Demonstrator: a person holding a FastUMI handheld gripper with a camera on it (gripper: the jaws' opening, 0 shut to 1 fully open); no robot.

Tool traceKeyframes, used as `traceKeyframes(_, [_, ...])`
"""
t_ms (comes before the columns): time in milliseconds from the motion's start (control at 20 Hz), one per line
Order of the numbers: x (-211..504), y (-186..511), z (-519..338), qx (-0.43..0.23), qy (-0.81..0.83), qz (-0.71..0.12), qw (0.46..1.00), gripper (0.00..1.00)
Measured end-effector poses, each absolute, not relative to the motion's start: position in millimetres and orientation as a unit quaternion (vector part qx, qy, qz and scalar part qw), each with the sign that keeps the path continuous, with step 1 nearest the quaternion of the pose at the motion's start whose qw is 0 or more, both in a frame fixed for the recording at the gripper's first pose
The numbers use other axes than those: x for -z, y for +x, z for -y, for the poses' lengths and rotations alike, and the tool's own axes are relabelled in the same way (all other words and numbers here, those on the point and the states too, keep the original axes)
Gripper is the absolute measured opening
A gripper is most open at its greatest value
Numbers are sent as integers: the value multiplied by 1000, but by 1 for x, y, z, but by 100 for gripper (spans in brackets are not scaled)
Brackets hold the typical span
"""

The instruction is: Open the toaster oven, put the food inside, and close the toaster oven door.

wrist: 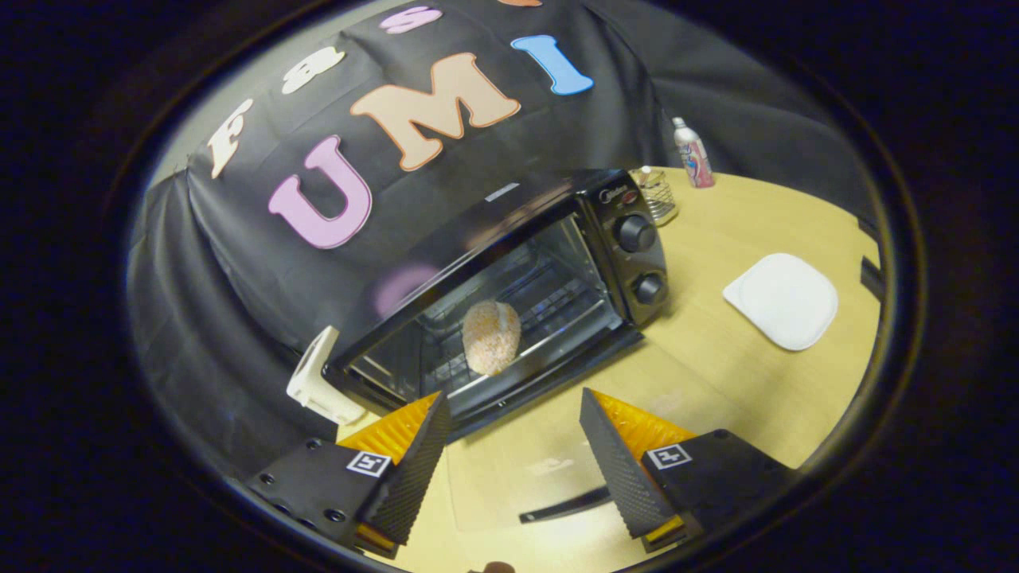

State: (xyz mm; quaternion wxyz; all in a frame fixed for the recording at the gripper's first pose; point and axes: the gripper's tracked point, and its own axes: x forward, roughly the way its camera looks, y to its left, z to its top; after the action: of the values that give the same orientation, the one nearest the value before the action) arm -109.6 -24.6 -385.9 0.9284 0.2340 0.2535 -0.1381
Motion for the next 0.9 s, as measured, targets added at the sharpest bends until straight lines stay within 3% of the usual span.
traceKeyframes(500, [421,-203,47,172,115,-339,918,100])
traceKeyframes(900, [471,-219,54,162,36,-412,896,100])
